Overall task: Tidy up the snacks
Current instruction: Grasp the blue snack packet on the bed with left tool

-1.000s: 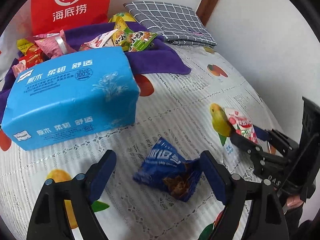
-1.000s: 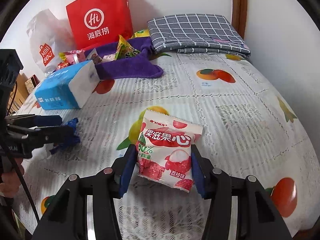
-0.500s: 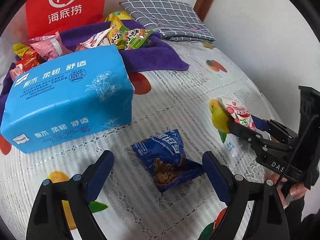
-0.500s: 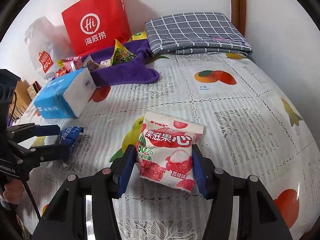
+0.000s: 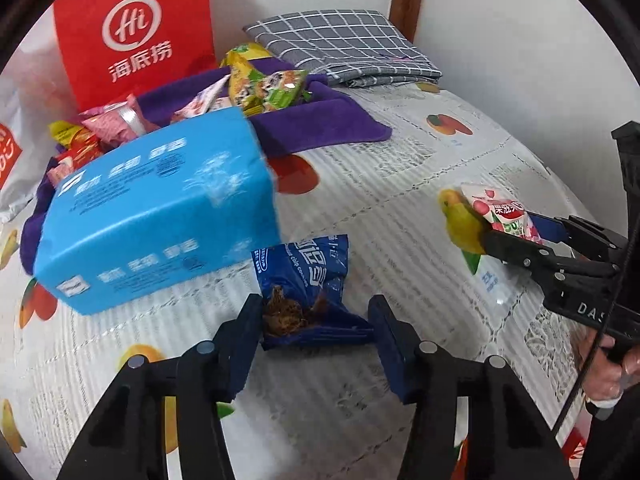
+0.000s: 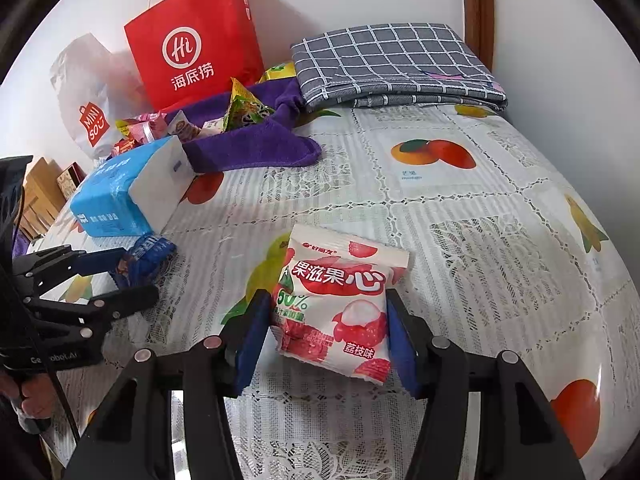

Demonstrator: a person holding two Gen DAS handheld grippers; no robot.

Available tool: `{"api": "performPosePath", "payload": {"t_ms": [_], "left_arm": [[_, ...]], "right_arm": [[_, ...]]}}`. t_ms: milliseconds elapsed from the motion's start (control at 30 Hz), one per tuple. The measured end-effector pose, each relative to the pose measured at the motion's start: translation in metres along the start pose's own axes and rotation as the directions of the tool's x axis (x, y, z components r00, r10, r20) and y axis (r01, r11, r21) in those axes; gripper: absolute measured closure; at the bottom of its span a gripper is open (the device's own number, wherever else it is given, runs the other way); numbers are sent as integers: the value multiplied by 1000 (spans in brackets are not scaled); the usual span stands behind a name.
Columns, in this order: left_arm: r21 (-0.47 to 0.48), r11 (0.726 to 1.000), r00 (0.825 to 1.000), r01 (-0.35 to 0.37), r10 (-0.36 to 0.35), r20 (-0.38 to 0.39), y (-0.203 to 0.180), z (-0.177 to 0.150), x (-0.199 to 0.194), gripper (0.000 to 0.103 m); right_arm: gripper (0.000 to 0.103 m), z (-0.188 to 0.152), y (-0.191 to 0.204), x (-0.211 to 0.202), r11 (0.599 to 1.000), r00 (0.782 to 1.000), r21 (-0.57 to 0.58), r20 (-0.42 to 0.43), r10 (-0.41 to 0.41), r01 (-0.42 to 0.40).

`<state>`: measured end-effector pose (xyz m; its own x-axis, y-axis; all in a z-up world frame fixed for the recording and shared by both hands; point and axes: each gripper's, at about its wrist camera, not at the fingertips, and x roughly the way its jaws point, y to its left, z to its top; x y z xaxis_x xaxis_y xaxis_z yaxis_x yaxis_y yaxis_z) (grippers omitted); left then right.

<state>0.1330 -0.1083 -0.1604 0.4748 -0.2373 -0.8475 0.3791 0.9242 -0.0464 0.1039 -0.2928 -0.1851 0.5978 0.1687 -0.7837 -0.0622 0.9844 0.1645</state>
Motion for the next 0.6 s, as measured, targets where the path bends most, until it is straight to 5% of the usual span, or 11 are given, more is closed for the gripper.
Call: {"api": "performPosePath", "payload": {"t_ms": [600], "left_arm": [[-107,987,992,-116,120,32,68,-50,-34,50]], "right_arm": [[44,0,6,1,999,1000,-27,-2,-26,26]]}}
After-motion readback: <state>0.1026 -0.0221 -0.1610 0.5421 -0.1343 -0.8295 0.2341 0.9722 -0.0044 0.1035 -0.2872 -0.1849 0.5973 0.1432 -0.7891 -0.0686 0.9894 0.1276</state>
